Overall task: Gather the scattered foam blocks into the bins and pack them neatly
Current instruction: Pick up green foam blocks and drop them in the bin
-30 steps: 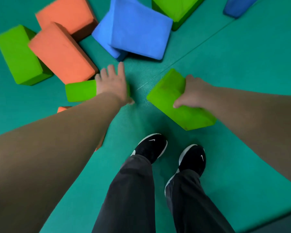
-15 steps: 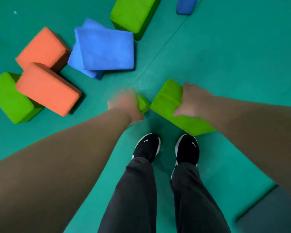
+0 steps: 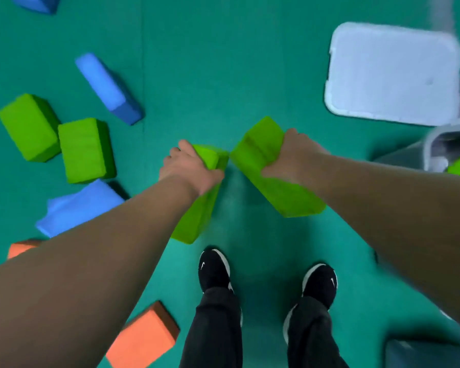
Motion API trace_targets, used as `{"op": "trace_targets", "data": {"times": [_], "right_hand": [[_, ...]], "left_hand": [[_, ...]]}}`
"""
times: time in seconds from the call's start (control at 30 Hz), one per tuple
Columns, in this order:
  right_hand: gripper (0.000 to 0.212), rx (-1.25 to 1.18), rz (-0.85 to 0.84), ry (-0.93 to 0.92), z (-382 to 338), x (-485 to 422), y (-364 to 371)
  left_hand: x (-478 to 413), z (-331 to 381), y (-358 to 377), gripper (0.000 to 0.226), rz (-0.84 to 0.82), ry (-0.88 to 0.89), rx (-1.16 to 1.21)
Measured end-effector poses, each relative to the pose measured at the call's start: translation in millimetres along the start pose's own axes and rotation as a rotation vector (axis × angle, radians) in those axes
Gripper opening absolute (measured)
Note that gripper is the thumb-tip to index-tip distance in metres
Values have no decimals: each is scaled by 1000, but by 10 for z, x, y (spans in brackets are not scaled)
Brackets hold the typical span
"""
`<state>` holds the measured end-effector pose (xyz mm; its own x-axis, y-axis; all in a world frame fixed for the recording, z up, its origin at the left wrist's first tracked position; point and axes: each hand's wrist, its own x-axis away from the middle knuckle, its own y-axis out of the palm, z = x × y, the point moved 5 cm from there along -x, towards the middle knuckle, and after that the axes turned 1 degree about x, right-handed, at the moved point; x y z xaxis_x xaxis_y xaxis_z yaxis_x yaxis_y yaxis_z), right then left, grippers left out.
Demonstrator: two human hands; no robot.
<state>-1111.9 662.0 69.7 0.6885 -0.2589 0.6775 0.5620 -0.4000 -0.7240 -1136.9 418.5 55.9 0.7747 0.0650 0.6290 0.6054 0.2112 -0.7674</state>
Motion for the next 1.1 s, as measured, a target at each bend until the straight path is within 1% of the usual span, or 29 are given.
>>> {"op": "trace_targets", "data": {"times": [0.1, 0.23, 0.3, 0.37, 0.43, 0.53, 0.63, 0.73, 0.83, 0.9, 1.03, 1.1], "right_hand": [[88, -150, 10, 100, 859, 186, 24], [86, -343, 11, 285, 1984, 524, 134], [79, -420, 14, 366, 2517, 758, 139], [78, -489, 59, 405, 3018, 1004, 75], [85, -552, 136, 437, 3494, 1269, -41], [88, -638, 246, 511, 4125, 1642, -237], [90, -721, 299, 582, 4697, 1953, -428], [91, -734, 346, 654, 5197, 2211, -570], [89, -708, 418, 706, 5598, 2406, -648], [88, -686, 443, 722, 5796, 2495, -646], [80, -694, 444, 740, 6008, 2600, -526], [79, -715, 435, 752, 6054, 2615, -421]], "left_hand": [[130, 638, 117, 90, 20, 104, -84], [469, 1497, 526, 90, -68, 216, -81], [703, 1945, 731, 89, -118, 237, -96], [963, 2419, 878, 89, -158, 275, -125], [1234, 2914, 972, 88, -184, 343, -161], [1626, 3588, 1024, 88, -216, 424, -198], [1995, 4189, 1013, 81, -261, 487, -166], [2267, 4736, 1055, 78, -322, 570, -124], [2533, 5228, 1136, 86, -347, 694, -114], [2674, 5503, 1224, 90, -347, 737, -120], [2789, 5874, 1467, 98, -348, 766, -72], [2781, 5951, 1599, 102, -344, 759, -87]]}}
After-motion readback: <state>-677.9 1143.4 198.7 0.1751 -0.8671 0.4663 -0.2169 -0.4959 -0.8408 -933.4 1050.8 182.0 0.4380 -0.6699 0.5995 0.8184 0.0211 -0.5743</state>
